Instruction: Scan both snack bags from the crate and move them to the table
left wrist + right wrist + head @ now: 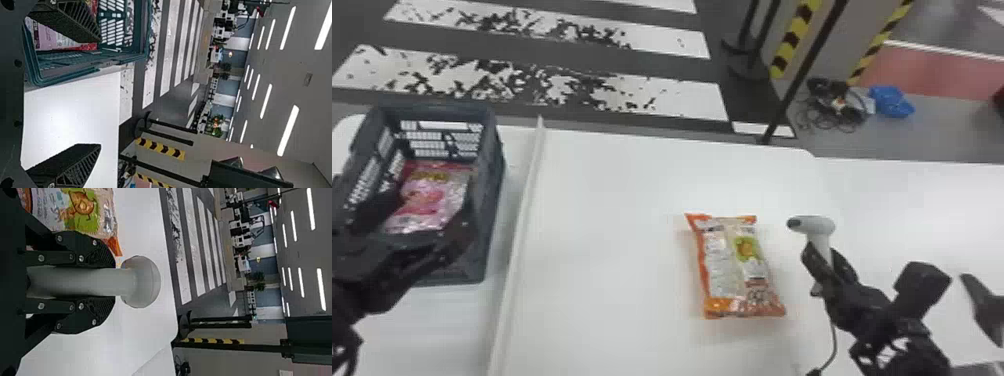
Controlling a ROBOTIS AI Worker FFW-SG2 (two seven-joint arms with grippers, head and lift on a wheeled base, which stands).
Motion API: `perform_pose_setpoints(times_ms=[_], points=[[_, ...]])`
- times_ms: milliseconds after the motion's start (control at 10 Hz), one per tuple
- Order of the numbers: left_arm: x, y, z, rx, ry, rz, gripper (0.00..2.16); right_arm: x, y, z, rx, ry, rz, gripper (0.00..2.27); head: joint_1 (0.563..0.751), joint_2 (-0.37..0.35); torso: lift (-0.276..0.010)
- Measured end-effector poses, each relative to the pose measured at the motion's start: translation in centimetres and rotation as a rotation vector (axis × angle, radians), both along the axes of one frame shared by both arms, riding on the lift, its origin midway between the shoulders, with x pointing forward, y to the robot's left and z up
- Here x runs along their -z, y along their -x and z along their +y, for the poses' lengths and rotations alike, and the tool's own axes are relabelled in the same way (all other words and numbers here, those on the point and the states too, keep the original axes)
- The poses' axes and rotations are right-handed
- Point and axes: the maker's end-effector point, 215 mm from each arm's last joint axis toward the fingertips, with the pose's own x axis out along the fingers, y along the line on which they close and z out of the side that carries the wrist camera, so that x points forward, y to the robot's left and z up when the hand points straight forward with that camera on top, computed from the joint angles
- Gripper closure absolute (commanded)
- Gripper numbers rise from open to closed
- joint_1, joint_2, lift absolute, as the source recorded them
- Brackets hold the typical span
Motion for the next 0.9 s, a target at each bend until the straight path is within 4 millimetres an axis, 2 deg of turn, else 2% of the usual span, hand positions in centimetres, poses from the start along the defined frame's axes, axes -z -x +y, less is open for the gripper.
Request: perform_pose_setpoints(times_ms=[400,600,700,800,900], points=[[0.1,0.2,0.0,0.001,0.001,0.001,0.04,4.5,0.4,-6.5,0.046,0.074,0.052,2.25,0.695,-0.35,-0.087],[0.2,0.2,-0.1,0.001,0.003,0.002,0.04,5.8,0.7,-7.9,0.047,0.092,0.063,2.17,0.695,-0.35,-0.087],[0.2,0.2,-0.2,0.002,0.005,0.001,0.04,6.2,0.8,-8.0,0.037,0.093,0.068,2.06,0.695,-0.35,-0.087],[0.1,0.2,-0.3,0.003,0.006,0.0,0.04,6.5,0.7,-8.1,0.03,0.095,0.072,1.5,0.695,-0.35,-0.087],[0.1,0.2,-0.3,0.002,0.007,-0.001,0.04,6.6,0.7,-8.1,0.026,0.096,0.073,0.42,0.695,-0.35,-0.087]])
